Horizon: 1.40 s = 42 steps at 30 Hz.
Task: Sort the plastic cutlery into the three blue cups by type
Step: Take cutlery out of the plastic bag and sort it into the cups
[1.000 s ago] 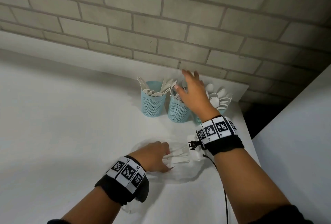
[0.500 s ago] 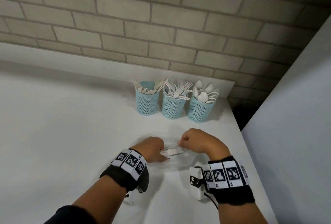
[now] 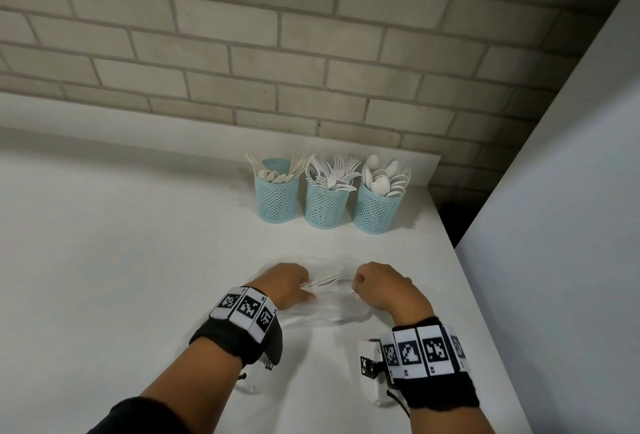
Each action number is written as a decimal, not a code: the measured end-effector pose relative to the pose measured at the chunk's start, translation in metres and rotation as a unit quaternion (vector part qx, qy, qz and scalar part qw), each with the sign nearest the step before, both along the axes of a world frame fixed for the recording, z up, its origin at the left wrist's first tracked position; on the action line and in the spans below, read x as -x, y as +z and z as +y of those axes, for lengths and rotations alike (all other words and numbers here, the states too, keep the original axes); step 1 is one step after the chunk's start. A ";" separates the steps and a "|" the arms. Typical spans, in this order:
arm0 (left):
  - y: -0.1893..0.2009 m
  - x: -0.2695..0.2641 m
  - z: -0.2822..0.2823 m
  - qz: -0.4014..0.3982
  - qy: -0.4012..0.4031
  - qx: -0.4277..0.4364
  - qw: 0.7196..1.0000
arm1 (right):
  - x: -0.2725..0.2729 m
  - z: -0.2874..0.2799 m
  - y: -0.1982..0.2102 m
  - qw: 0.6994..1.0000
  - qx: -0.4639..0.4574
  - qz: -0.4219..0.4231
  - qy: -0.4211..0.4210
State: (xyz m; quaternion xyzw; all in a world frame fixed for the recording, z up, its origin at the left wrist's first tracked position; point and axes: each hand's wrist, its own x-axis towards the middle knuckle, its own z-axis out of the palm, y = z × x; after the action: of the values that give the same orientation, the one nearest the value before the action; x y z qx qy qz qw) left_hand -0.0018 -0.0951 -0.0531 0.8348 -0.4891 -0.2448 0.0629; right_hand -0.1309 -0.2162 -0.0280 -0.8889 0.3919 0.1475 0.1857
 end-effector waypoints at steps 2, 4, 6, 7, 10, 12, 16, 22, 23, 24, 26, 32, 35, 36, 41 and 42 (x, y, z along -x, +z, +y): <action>-0.001 -0.003 0.001 0.011 0.007 0.008 1.000 | 0.001 0.001 0.000 1.000 0.010 0.004 0.002; -0.004 -0.007 0.001 0.024 0.015 0.021 0.999 | 0.000 0.001 0.000 1.000 0.013 0.004 0.006; -0.006 -0.008 0.003 0.043 0.029 0.032 0.998 | 0.001 0.000 0.000 1.000 0.010 0.005 0.006; -0.007 -0.009 0.003 0.056 0.035 0.038 0.997 | 0.001 -0.001 0.000 1.000 0.010 0.004 0.005; -0.008 -0.011 0.004 0.088 0.041 0.056 0.994 | 0.001 -0.002 0.002 1.000 0.012 0.002 0.007; -0.010 -0.013 0.005 0.111 0.046 0.067 0.991 | 0.000 -0.003 0.003 1.000 0.012 -0.001 0.010; -0.009 -0.016 0.007 0.159 0.063 0.091 0.981 | 0.001 -0.006 0.004 1.000 -0.006 -0.001 0.028; -0.004 -0.018 0.009 0.221 0.102 0.167 0.955 | 0.000 -0.008 0.003 0.999 -0.020 0.015 0.045; -0.003 -0.018 0.010 0.243 0.115 0.178 0.946 | 0.000 -0.008 0.004 0.999 -0.020 0.015 0.046; -0.002 -0.018 0.011 0.261 0.127 0.185 0.939 | 0.001 -0.008 0.005 0.999 -0.018 0.009 0.047; -0.002 -0.018 0.010 0.279 0.143 0.190 0.930 | 0.001 -0.009 0.010 0.998 -0.035 -0.038 0.042; 0.007 -0.017 0.005 0.304 0.147 0.268 0.903 | -0.013 -0.004 0.022 0.924 -0.235 -0.300 -0.035; 0.015 -0.015 0.003 0.318 0.129 0.292 0.893 | -0.024 0.002 0.020 0.868 -0.315 -0.377 -0.069; 0.017 -0.014 0.002 0.314 0.124 0.291 0.895 | -0.027 0.004 0.020 0.858 -0.320 -0.394 -0.077; 0.019 -0.018 0.001 0.272 0.128 0.268 0.915 | -0.033 0.002 0.021 0.840 -0.308 -0.439 -0.084; 0.020 -0.018 0.001 0.269 0.129 0.271 0.915 | -0.034 0.001 0.021 0.837 -0.308 -0.443 -0.088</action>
State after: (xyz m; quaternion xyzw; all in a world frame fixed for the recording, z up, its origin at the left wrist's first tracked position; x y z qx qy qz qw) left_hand 0.0167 -0.0939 -0.0333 0.7439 -0.3892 -0.3083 0.4473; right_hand -0.0967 -0.2149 -0.0066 -0.7177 0.2789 -0.1660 0.6161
